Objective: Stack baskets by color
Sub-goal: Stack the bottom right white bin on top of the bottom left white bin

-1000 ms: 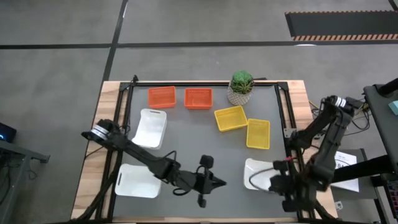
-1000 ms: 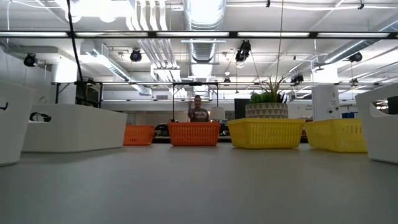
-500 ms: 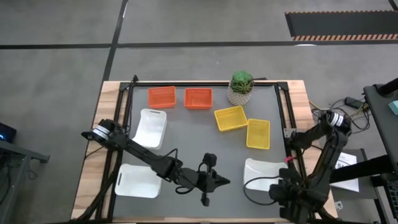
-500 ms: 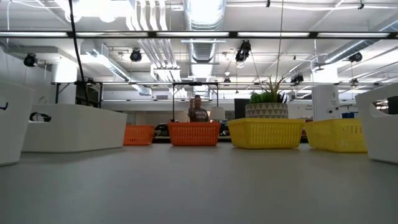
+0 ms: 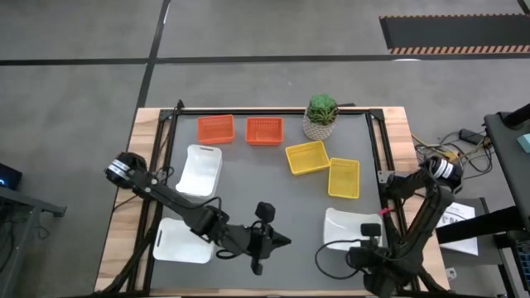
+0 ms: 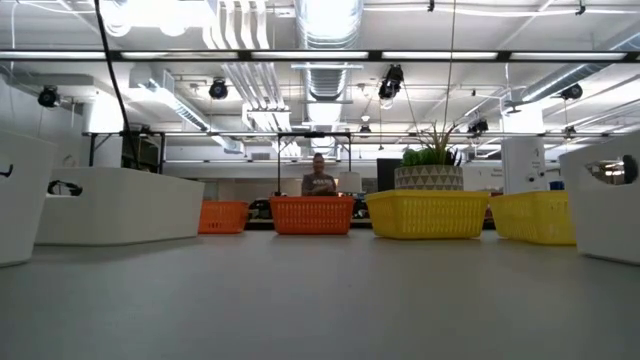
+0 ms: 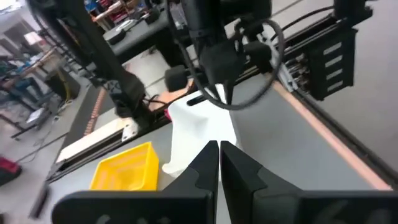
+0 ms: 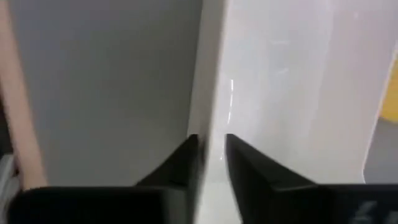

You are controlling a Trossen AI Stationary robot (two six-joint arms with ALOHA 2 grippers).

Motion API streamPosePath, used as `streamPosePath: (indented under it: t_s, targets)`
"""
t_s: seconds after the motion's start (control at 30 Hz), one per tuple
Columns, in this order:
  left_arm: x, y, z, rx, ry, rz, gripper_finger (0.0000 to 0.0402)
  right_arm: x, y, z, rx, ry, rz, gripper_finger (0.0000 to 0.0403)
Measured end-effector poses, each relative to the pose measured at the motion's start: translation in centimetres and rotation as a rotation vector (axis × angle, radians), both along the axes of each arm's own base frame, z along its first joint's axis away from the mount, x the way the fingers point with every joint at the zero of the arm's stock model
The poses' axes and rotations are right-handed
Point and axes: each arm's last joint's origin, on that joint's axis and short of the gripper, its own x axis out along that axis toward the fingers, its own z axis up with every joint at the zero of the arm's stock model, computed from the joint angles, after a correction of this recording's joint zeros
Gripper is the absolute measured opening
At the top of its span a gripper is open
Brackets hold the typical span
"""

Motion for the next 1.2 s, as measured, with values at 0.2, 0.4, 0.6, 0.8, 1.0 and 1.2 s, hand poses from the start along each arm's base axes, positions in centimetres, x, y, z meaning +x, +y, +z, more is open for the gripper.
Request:
streamPosePath:
  t_s: [0.2, 0.4, 0.6, 0.8, 1.0, 1.2]
  targets:
    - [-2.4, -1.2, 0.9, 0.076, 0.007, 0.108, 0.0000, 1.9, 0.0, -0.9, 0.020, -0.026, 0.062, 0.0011]
    - [-4.0, -2.8, 0.8, 0.103, 0.040, 0.089, 0.0000, 5.0, -1.2, -0.8, 0.050, -0.084, 0.107, 0.0009]
    - [-4.8, -3.0, 0.1, 0.077, 0.104, 0.101, 0.0000, 9.5, -3.6, -0.5, 0.080, -0.186, 0.197, 0.0009]
    - [-5.3, -2.8, -0.3, 0.071, 0.154, 0.131, 0.0000, 14.1, -6.7, -0.2, 0.109, -0.331, 0.224, 0.0009]
    - [-6.0, -2.6, 0.3, 0.062, 0.150, 0.126, 0.0000, 16.2, -9.2, 0.0, 0.105, -0.362, 0.276, 0.0009]
    - [-6.1, -2.6, 0.3, 0.063, 0.150, 0.126, 0.0000, 17.0, -10.3, 0.2, 0.094, -0.388, 0.273, 0.0018]
